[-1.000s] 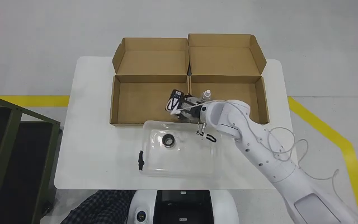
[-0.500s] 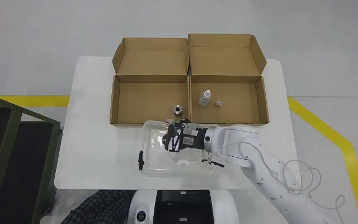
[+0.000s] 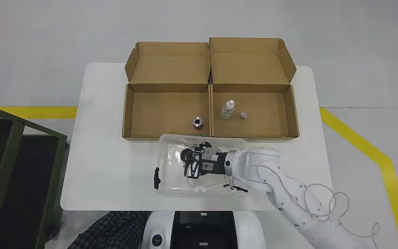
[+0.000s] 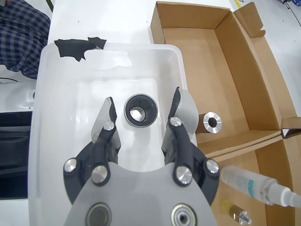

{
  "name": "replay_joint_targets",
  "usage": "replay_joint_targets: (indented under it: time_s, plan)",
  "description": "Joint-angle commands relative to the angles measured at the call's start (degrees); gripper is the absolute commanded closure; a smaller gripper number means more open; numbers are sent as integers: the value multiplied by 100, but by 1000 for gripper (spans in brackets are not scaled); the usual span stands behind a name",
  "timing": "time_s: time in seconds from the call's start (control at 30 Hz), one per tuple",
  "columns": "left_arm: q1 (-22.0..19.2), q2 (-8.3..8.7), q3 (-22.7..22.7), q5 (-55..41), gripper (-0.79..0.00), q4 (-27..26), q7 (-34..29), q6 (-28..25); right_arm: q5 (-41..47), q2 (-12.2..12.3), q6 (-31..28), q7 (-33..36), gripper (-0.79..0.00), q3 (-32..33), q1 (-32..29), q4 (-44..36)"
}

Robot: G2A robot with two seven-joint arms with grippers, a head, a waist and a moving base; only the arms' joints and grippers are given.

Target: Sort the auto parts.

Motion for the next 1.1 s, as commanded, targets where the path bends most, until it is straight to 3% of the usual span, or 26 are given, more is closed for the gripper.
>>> replay_joint_targets:
  time_s: [0.0, 0.27, 0.77, 0.93, 1.07]
  plan:
    - [0, 0, 0, 0, -785, 0, 0, 0, -31, -13, 19, -43, -468, -46, 25, 82]
    - [0, 0, 0, 0, -785, 0, 0, 0, -187, -82, 49, -157, -520, -282, 155, 477]
    - [0, 0, 0, 0, -785, 0, 0, 0, -142, -255, 159, -266, -533, -601, 494, 1089]
    - [0, 0, 0, 0, -785, 0, 0, 0, -38, -289, 83, -320, -483, -631, 554, 1215]
    - [0, 0, 0, 0, -785, 0, 0, 0, 2, -306, 34, -362, -323, -635, 583, 1296]
